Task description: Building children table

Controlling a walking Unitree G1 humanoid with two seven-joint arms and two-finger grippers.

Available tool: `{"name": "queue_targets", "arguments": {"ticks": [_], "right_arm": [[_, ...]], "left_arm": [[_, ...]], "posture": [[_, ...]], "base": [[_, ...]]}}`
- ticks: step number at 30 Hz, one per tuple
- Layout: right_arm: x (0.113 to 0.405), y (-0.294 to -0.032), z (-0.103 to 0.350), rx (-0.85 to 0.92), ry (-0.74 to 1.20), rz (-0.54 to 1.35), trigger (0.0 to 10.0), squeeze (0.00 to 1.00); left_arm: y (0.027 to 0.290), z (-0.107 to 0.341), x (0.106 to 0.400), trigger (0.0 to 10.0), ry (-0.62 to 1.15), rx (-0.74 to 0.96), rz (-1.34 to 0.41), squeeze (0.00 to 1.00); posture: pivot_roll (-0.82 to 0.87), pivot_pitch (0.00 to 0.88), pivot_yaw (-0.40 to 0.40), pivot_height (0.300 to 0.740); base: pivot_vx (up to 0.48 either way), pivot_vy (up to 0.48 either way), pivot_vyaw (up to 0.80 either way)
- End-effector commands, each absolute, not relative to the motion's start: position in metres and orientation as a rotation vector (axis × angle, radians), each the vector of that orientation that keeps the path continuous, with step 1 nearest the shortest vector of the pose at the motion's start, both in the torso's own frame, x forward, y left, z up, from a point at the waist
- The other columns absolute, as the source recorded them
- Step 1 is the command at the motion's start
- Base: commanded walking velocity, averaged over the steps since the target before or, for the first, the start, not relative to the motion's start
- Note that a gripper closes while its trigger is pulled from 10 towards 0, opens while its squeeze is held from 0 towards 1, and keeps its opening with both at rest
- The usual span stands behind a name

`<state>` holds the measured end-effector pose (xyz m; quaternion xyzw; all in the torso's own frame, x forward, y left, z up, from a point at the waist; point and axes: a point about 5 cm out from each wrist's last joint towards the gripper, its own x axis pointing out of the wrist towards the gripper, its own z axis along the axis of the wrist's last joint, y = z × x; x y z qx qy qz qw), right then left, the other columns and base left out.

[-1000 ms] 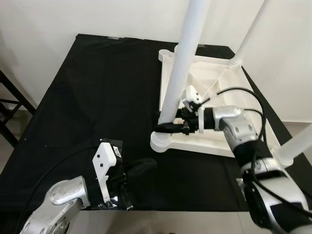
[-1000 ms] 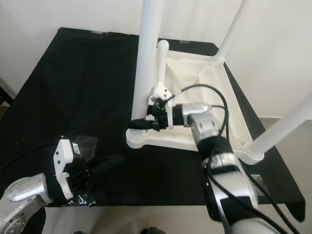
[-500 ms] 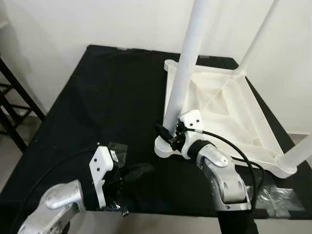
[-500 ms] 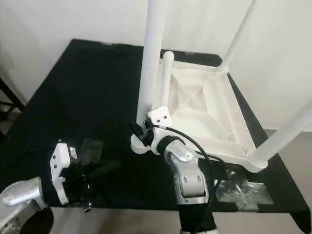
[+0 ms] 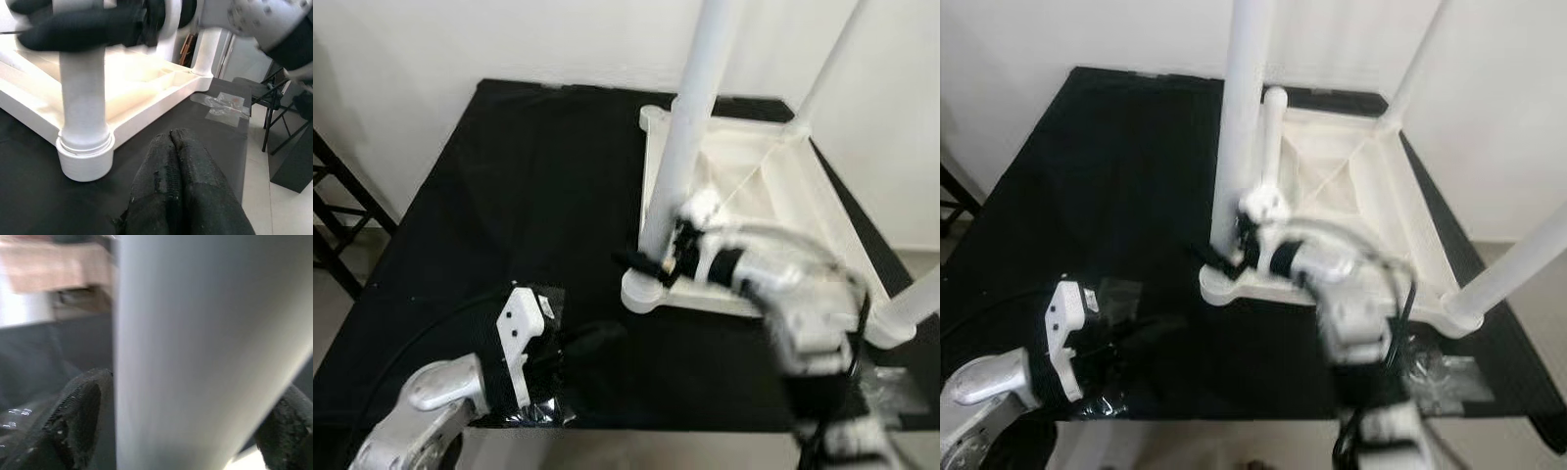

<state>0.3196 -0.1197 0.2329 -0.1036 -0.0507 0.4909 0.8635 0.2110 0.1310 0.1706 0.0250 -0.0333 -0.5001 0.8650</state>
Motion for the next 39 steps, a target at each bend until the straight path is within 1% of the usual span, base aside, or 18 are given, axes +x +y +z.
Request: {"name": "queue_targets", "arguments": {"ticks": [1,2,3,5,7,10,11,12,20,28,29,30,31,32,33,34,36,39], "right_arm": [[0.320,-0.122,0.226,-0.182,-0.080,1.143,10.0,0.00],[0.320,-0.122,0.226,-0.182,-0.080,1.143,10.0,0.00],[0.322,-0.125,0.225,-0.192,-0.070,1.211,10.0,0.00],[0.322,-0.125,0.225,-0.192,-0.070,1.211,10.0,0.00],[0.335,-0.128,0.221,-0.177,-0.025,1.302,10.0,0.00],[0.341,-0.129,0.221,-0.168,-0.013,1.317,10.0,0.00],[0.347,-0.129,0.222,-0.156,-0.009,1.316,5.1,0.00],[0.352,-0.131,0.224,-0.141,-0.001,1.324,0.0,0.00],[0.355,-0.138,0.224,-0.117,0.024,1.377,0.0,0.00],[0.348,-0.141,0.214,-0.134,0.018,1.333,0.0,0.00],[0.340,-0.130,0.195,-0.146,0.040,1.195,0.0,0.00],[0.336,-0.117,0.177,-0.092,0.058,0.861,0.0,0.00],[0.336,-0.117,0.177,-0.092,0.058,0.861,0.0,0.00],[0.317,-0.107,0.158,-0.039,0.122,0.637,0.0,0.00],[0.317,-0.107,0.158,-0.039,0.122,0.637,0.0,0.00],[0.303,-0.098,0.152,-0.100,0.130,0.564,0.0,0.00],[0.295,-0.091,0.150,-0.148,0.124,0.567,0.0,0.00],[0.303,-0.093,0.152,-0.137,0.110,0.616,0.0,0.00]], "left_arm": [[0.130,0.167,0.211,10.0,-0.049,0.043,-1.052,0.00],[0.130,0.167,0.211,10.0,-0.049,0.043,-1.052,0.00],[0.130,0.167,0.211,10.0,-0.051,0.043,-1.050,0.00],[0.130,0.167,0.211,10.0,-0.051,0.043,-1.050,0.00],[0.129,0.166,0.211,10.0,-0.052,0.045,-1.045,0.00],[0.129,0.166,0.211,10.0,-0.051,0.046,-1.044,0.00],[0.129,0.165,0.211,10.0,-0.049,0.046,-1.045,0.00],[0.129,0.165,0.210,10.0,-0.047,0.046,-1.047,0.00],[0.129,0.165,0.208,10.0,-0.044,0.043,-1.049,0.00],[0.130,0.164,0.207,10.0,-0.040,0.042,-1.051,0.00],[0.131,0.163,0.207,10.0,-0.039,0.042,-1.049,0.00],[0.132,0.163,0.207,10.0,-0.037,0.044,-1.047,0.00],[0.132,0.163,0.207,10.0,-0.037,0.044,-1.047,0.00],[0.133,0.163,0.207,10.0,-0.036,0.045,-1.045,0.00],[0.133,0.163,0.207,10.0,-0.036,0.045,-1.045,0.00],[0.134,0.162,0.208,10.0,-0.033,0.045,-1.045,0.00],[0.135,0.162,0.209,10.0,-0.031,0.045,-1.046,0.00],[0.134,0.162,0.210,10.0,-0.026,0.042,-1.060,0.00]], "posture": [[0.04,0.115,-0.116,0.740],[0.04,0.115,-0.116,0.740],[0.05,0.111,-0.120,0.740],[0.05,0.111,-0.120,0.740],[0.06,0.102,-0.116,0.740],[0.06,0.102,-0.116,0.740],[0.07,0.101,-0.114,0.740],[0.07,0.102,-0.114,0.740],[0.07,0.107,-0.116,0.740],[0.06,0.102,-0.120,0.740],[0.05,0.102,-0.123,0.740],[0.04,0.104,-0.112,0.740],[0.04,0.104,-0.112,0.740],[0.04,0.108,-0.103,0.740],[0.04,0.108,-0.103,0.740],[0.02,0.102,-0.087,0.740],[0.02,0.102,-0.087,0.740],[0.03,0.097,-0.096,0.740]], "base": [[0.000,0.000,0.00],[0.000,0.000,0.00],[0.000,0.000,0.00],[0.000,0.000,0.00],[0.000,0.000,0.00],[0.000,0.000,0.00],[0.000,0.000,0.00],[0.000,0.000,0.00],[0.000,0.000,0.00],[0.000,0.000,0.00],[0.000,0.000,0.00],[0.000,0.000,0.00],[0.000,0.000,0.00],[0.000,0.000,0.00],[0.000,0.000,0.00],[0.000,0.000,0.00],[0.000,0.000,0.00],[0.000,0.000,0.00]]}}
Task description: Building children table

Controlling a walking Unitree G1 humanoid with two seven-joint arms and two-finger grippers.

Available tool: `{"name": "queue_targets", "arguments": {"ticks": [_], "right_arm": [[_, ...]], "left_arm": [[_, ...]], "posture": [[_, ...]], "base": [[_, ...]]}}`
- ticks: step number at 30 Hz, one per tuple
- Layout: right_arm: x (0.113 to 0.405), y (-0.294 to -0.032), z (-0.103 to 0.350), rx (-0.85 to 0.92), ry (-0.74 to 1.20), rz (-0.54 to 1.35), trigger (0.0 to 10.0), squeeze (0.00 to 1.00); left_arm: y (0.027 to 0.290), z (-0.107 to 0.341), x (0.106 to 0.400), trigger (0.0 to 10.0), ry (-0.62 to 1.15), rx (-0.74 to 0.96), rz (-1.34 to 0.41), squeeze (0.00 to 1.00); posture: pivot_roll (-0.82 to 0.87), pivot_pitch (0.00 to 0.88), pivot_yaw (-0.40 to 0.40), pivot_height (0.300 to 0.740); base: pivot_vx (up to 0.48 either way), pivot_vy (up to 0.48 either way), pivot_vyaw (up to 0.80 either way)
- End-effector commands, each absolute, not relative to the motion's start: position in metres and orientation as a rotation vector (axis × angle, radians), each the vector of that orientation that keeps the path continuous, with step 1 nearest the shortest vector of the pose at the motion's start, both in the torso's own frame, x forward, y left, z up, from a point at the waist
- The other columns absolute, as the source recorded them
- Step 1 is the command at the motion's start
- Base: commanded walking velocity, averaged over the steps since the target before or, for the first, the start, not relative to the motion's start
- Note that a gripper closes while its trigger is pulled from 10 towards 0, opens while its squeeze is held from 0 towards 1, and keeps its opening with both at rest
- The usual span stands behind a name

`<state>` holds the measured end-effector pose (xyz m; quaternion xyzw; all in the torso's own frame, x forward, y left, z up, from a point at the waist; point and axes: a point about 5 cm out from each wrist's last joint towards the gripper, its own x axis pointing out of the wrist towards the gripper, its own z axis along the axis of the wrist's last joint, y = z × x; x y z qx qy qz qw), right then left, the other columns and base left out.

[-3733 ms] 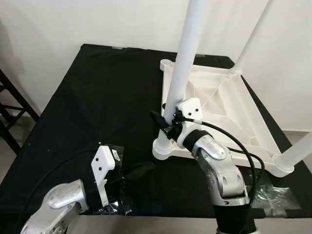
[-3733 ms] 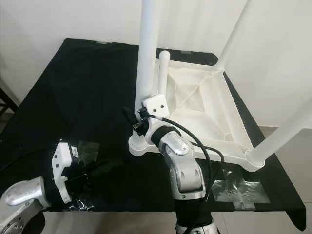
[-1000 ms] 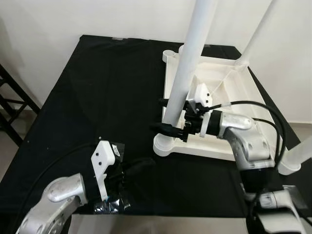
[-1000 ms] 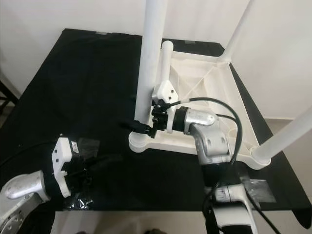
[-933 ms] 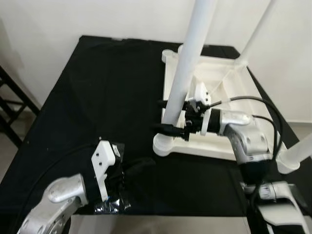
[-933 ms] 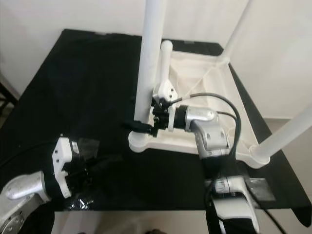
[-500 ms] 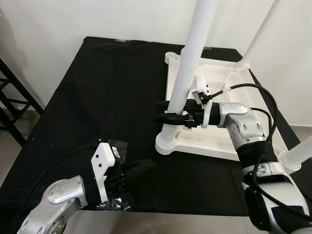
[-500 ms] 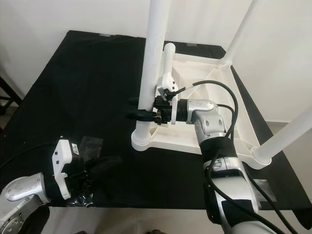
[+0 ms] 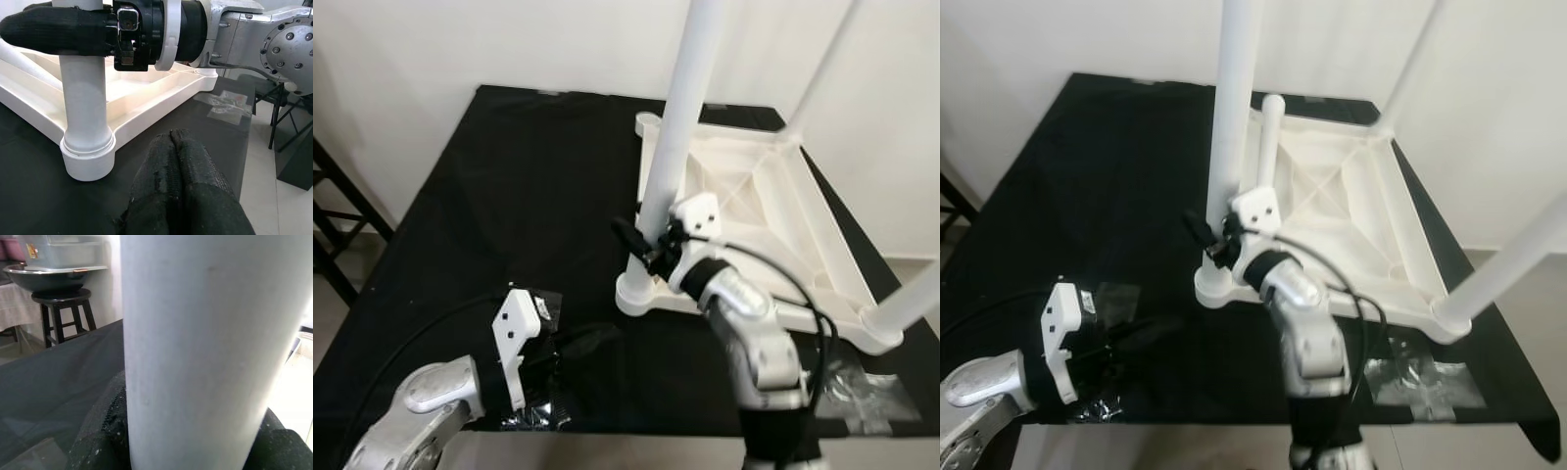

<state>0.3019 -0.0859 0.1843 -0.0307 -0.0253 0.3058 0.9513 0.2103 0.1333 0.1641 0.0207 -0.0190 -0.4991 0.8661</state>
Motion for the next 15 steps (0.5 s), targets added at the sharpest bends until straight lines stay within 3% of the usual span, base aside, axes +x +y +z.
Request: {"name": "queue_targets", "arguments": {"ticks": [1,3,4,7,8,10,11,14,15], "right_arm": [[0.308,-0.097,0.152,-0.126,0.114,0.612,0.0,0.00],[0.311,-0.099,0.151,-0.124,0.116,0.609,0.0,0.00],[0.312,-0.095,0.153,-0.145,0.119,0.679,10.0,0.00],[0.309,-0.088,0.157,-0.160,0.127,0.733,10.0,0.00],[0.311,-0.085,0.168,-0.147,0.101,0.836,10.0,1.00],[0.311,-0.083,0.184,-0.131,0.055,0.929,10.0,1.00],[0.311,-0.082,0.198,-0.127,0.007,1.030,10.0,0.31],[0.311,-0.083,0.210,-0.136,-0.035,1.103,10.0,0.31],[0.312,-0.086,0.217,-0.138,-0.061,1.162,10.0,0.00]], "left_arm": [[0.133,0.162,0.210,10.0,-0.024,0.041,-1.066,0.00],[0.133,0.162,0.210,10.0,-0.023,0.041,-1.069,0.00],[0.133,0.162,0.210,10.0,-0.030,0.044,-1.055,0.00],[0.134,0.163,0.209,10.0,-0.039,0.048,-1.036,0.00],[0.134,0.164,0.210,10.0,-0.040,0.046,-1.036,0.00],[0.134,0.164,0.210,10.0,-0.039,0.044,-1.041,0.00],[0.134,0.164,0.211,10.0,-0.037,0.043,-1.045,0.00],[0.134,0.164,0.211,10.0,-0.037,0.043,-1.048,0.00],[0.133,0.164,0.211,10.0,-0.037,0.043,-1.050,0.00]], "posture": [[0.03,0.097,-0.096,0.740],[0.03,0.097,-0.096,0.740],[0.03,0.107,-0.100,0.740],[0.03,0.107,-0.100,0.740],[0.03,0.107,-0.097,0.740],[0.03,0.107,-0.095,0.740],[0.03,0.105,-0.094,0.740],[0.03,0.105,-0.094,0.740],[0.04,0.104,-0.095,0.740]], "base": [[0.000,0.000,0.00],[0.000,0.000,0.00],[0.000,0.000,0.00],[0.000,0.000,0.00],[0.000,0.000,0.00],[0.000,0.000,0.00],[0.000,0.000,0.00],[0.000,0.000,0.00],[0.000,0.000,0.00]]}}
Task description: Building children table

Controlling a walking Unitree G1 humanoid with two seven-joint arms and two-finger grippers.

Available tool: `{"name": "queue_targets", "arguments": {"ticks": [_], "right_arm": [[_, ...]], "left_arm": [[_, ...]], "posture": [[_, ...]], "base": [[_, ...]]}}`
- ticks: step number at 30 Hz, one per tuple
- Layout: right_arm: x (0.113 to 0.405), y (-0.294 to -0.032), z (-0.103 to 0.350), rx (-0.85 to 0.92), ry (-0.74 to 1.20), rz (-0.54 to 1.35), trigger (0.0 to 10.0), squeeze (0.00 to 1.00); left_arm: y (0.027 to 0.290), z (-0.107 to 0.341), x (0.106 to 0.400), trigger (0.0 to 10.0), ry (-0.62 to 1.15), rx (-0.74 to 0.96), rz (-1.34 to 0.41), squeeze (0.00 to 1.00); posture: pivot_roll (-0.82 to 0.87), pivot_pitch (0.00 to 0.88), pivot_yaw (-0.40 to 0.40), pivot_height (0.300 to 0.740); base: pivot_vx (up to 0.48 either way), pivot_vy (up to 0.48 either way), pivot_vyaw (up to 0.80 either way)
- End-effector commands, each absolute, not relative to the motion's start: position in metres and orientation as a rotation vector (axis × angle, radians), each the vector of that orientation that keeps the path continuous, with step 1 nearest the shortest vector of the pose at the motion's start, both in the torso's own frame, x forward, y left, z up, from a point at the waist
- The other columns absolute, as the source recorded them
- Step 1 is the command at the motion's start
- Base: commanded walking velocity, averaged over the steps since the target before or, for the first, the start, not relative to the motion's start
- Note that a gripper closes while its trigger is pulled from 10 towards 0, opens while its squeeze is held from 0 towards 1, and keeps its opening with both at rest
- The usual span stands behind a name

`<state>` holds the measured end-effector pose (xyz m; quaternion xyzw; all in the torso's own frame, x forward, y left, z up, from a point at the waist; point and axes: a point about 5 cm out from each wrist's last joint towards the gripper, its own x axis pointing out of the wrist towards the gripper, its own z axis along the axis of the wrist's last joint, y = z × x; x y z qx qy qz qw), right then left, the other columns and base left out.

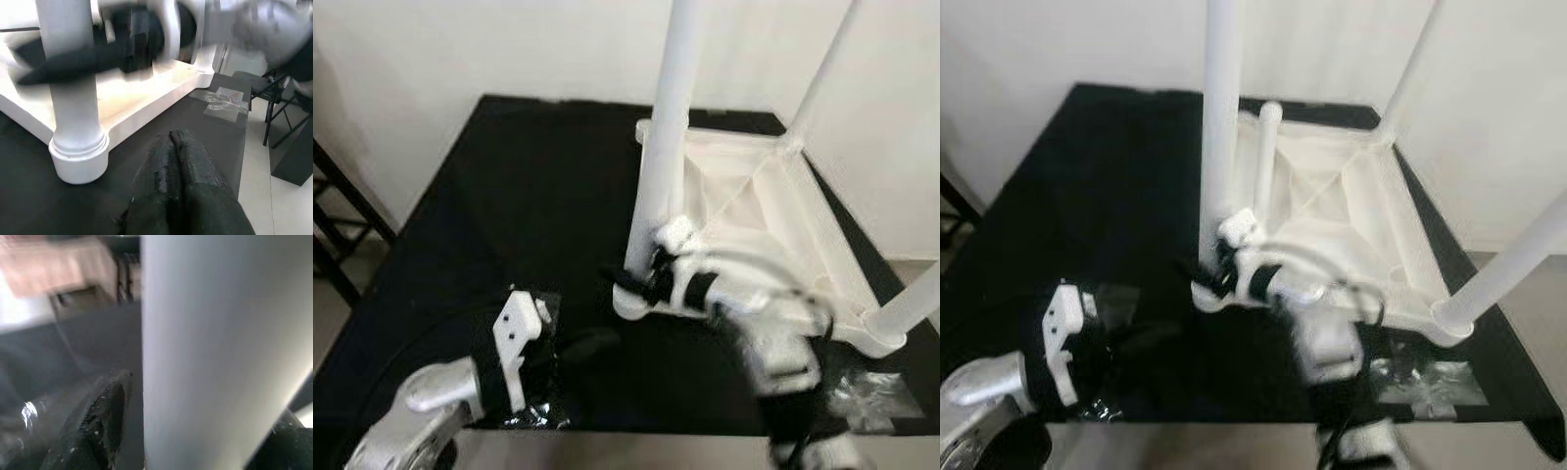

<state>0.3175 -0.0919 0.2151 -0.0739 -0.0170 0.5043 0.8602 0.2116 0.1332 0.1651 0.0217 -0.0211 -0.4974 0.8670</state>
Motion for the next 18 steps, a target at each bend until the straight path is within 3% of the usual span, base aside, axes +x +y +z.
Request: {"name": "queue_targets", "arguments": {"ticks": [1,10,11,12,13,18], "right_arm": [[0.317,-0.089,0.221,-0.171,-0.074,1.224,10.0,0.00],[0.333,-0.101,0.225,-0.200,-0.015,1.441,10.0,0.00],[0.341,-0.105,0.223,-0.196,0.021,1.450,2.8,0.00],[0.341,-0.105,0.223,-0.196,0.021,1.450,2.8,0.00],[0.345,-0.108,0.222,-0.181,0.047,1.466,0.0,0.00],[0.350,-0.117,0.220,-0.144,0.063,1.454,0.0,0.00]], "left_arm": [[0.133,0.164,0.211,10.0,-0.038,0.043,-1.051,0.00],[0.132,0.164,0.211,10.0,-0.040,0.042,-1.048,0.00],[0.132,0.164,0.211,10.0,-0.039,0.042,-1.049,0.00],[0.132,0.164,0.211,10.0,-0.039,0.042,-1.049,0.00],[0.131,0.165,0.211,10.0,-0.040,0.041,-1.049,0.00],[0.131,0.165,0.211,10.0,-0.040,0.039,-1.051,0.00]], "posture": [[0.04,0.103,-0.094,0.740],[0.05,0.093,-0.094,0.740],[0.05,0.094,-0.094,0.740],[0.05,0.094,-0.094,0.740],[0.05,0.096,-0.094,0.740],[0.05,0.100,-0.091,0.740]], "base": [[0.000,0.000,0.00],[0.000,0.000,0.00],[0.000,0.000,0.00],[0.000,0.000,0.00],[0.000,0.000,0.00],[0.000,0.000,0.00]]}}
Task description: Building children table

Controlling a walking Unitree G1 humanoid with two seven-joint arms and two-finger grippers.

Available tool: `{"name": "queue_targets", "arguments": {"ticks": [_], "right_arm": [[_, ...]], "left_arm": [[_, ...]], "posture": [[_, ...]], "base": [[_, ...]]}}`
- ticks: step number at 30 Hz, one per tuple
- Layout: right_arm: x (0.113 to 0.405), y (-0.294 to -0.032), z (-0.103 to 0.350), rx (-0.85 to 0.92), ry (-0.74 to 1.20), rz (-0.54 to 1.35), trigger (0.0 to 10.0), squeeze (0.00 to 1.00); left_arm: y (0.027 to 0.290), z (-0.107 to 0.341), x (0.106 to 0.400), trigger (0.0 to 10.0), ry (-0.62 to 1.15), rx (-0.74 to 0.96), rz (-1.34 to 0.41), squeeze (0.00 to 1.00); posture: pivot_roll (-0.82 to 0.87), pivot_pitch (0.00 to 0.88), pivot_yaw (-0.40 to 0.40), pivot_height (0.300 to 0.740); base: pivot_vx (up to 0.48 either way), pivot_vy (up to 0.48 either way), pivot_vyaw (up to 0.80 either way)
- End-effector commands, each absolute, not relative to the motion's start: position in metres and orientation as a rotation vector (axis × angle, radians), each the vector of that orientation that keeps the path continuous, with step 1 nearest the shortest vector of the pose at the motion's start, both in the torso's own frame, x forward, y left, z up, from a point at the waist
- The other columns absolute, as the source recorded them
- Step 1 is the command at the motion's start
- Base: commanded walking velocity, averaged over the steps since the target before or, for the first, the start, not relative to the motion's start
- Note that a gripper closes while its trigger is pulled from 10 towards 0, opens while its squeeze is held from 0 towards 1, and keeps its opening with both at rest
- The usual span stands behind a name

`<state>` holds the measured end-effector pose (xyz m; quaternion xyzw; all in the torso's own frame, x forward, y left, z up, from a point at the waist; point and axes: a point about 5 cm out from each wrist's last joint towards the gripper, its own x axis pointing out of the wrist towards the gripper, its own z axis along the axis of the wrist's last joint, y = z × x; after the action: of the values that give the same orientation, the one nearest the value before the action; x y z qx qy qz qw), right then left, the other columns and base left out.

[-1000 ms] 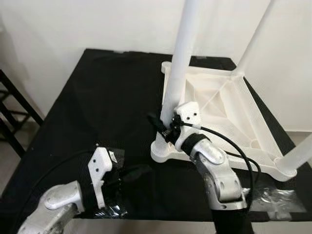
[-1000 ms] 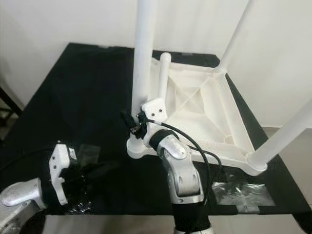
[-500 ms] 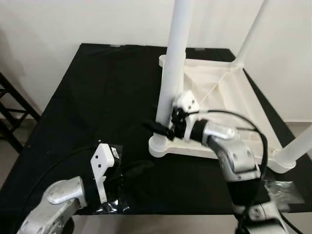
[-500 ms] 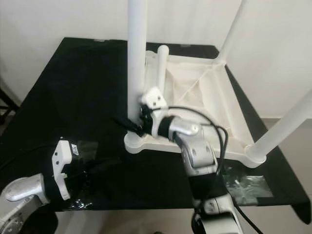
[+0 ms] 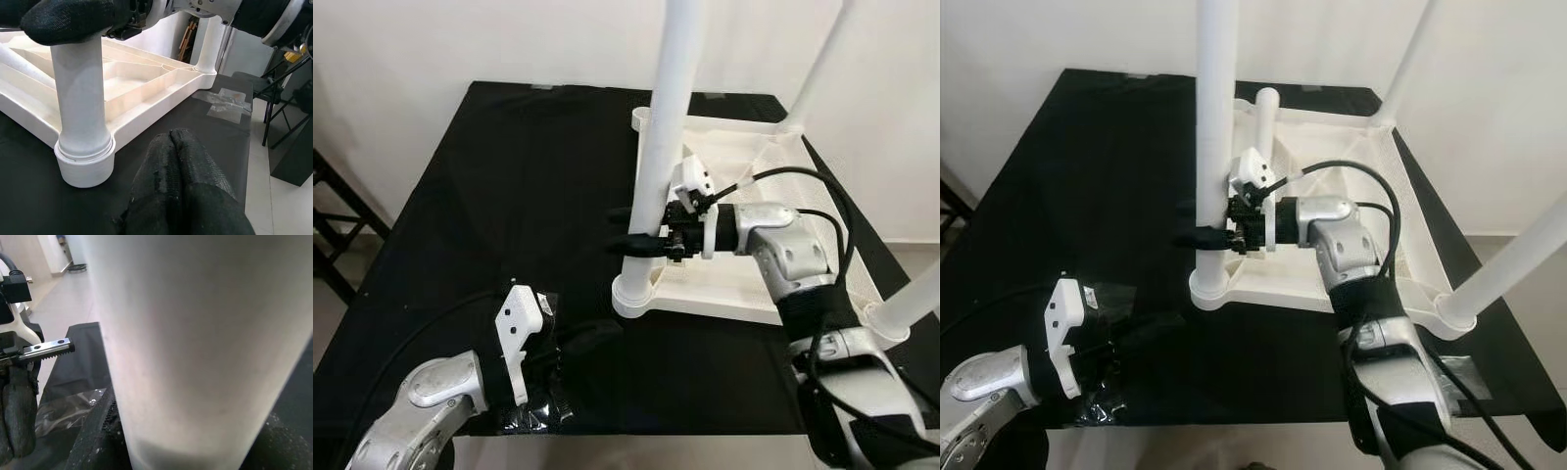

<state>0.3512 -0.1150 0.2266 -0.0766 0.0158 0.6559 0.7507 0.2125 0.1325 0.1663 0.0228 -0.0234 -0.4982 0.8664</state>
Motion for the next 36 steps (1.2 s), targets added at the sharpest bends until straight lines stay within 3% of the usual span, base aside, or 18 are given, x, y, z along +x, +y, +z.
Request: {"name": "queue_targets", "arguments": {"ticks": [1,8,10,11,12,13,14,15,16,19,27,28,29,30,31,35,36], "right_arm": [[0.350,-0.117,0.220,-0.144,0.063,1.454,0.0,0.00],[0.349,-0.134,0.208,-0.159,0.043,1.299,0.0,0.00],[0.345,-0.138,0.196,-0.181,0.058,1.101,0.0,0.00],[0.345,-0.138,0.196,-0.181,0.058,1.101,0.0,0.00],[0.342,-0.132,0.188,-0.153,0.058,0.881,0.0,0.00],[0.342,-0.132,0.188,-0.153,0.058,0.881,0.0,0.00],[0.329,-0.121,0.175,-0.063,0.076,0.656,0.0,0.00],[0.329,-0.121,0.175,-0.063,0.076,0.656,0.0,0.00],[0.312,-0.110,0.161,-0.025,0.084,0.536,0.0,0.00],[0.300,-0.095,0.155,-0.070,0.093,0.562,0.0,0.00],[0.309,-0.097,0.156,-0.087,0.097,0.592,0.0,0.00],[0.309,-0.095,0.156,-0.088,0.116,0.637,4.9,0.00],[0.308,-0.092,0.160,-0.052,0.114,0.704,10.0,0.94],[0.308,-0.092,0.160,-0.052,0.114,0.704,10.0,0.94],[0.309,-0.090,0.166,-0.031,0.101,0.791,10.0,1.00],[0.311,-0.091,0.172,-0.032,0.085,0.866,10.0,1.00],[0.314,-0.093,0.182,-0.033,0.046,0.961,10.0,0.79]], "left_arm": [[0.131,0.165,0.211,10.0,-0.040,0.039,-1.051,0.00],[0.132,0.165,0.210,10.0,-0.037,0.038,-1.056,0.00],[0.133,0.165,0.210,10.0,-0.038,0.040,-1.054,0.00],[0.133,0.165,0.210,10.0,-0.038,0.040,-1.054,0.00],[0.134,0.166,0.211,10.0,-0.040,0.043,-1.049,0.00],[0.134,0.166,0.211,10.0,-0.040,0.043,-1.049,0.00],[0.135,0.166,0.211,10.0,-0.043,0.045,-1.044,0.00],[0.135,0.166,0.211,10.0,-0.043,0.045,-1.044,0.00],[0.136,0.166,0.212,10.0,-0.044,0.047,-1.041,0.00],[0.136,0.165,0.214,10.0,-0.044,0.048,-1.039,0.00],[0.135,0.165,0.214,10.0,-0.044,0.043,-1.046,0.00],[0.134,0.166,0.214,10.0,-0.050,0.044,-1.037,0.00],[0.134,0.166,0.214,10.0,-0.054,0.044,-1.030,0.00],[0.134,0.166,0.214,10.0,-0.054,0.044,-1.030,0.00],[0.134,0.166,0.214,10.0,-0.056,0.044,-1.027,0.00],[0.133,0.166,0.215,10.0,-0.057,0.043,-1.027,0.00],[0.133,0.166,0.215,10.0,-0.056,0.042,-1.030,0.00]], "posture": [[0.05,0.100,-0.091,0.740],[0.03,0.107,-0.101,0.740],[0.03,0.110,-0.111,0.740],[0.03,0.110,-0.111,0.740],[0.03,0.116,-0.114,0.740],[0.03,0.116,-0.114,0.740],[0.01,0.123,-0.104,0.740],[0.01,0.123,-0.104,0.740],[0.01,0.122,-0.096,0.740],[0.00,0.112,-0.085,0.740],[0.01,0.115,-0.109,0.740],[0.01,0.114,-0.109,0.740],[0.01,0.113,-0.111,0.740],[0.01,0.113,-0.111,0.740],[0.01,0.111,-0.108,0.740],[0.01,0.111,-0.107,0.740],[0.00,0.103,-0.104,0.740]], "base": [[0.000,0.000,0.00],[0.000,0.000,0.00],[0.000,0.000,0.00],[0.000,0.000,0.00],[0.000,0.000,0.00],[0.000,0.000,0.00],[0.000,0.000,0.00],[0.000,0.000,0.00],[0.000,0.000,0.00],[0.000,0.000,0.00],[0.000,0.000,0.00],[0.000,0.000,0.00],[0.000,0.000,0.00],[0.000,0.000,0.00],[0.000,0.000,0.00],[0.000,0.000,0.00],[0.000,0.000,0.00]]}}
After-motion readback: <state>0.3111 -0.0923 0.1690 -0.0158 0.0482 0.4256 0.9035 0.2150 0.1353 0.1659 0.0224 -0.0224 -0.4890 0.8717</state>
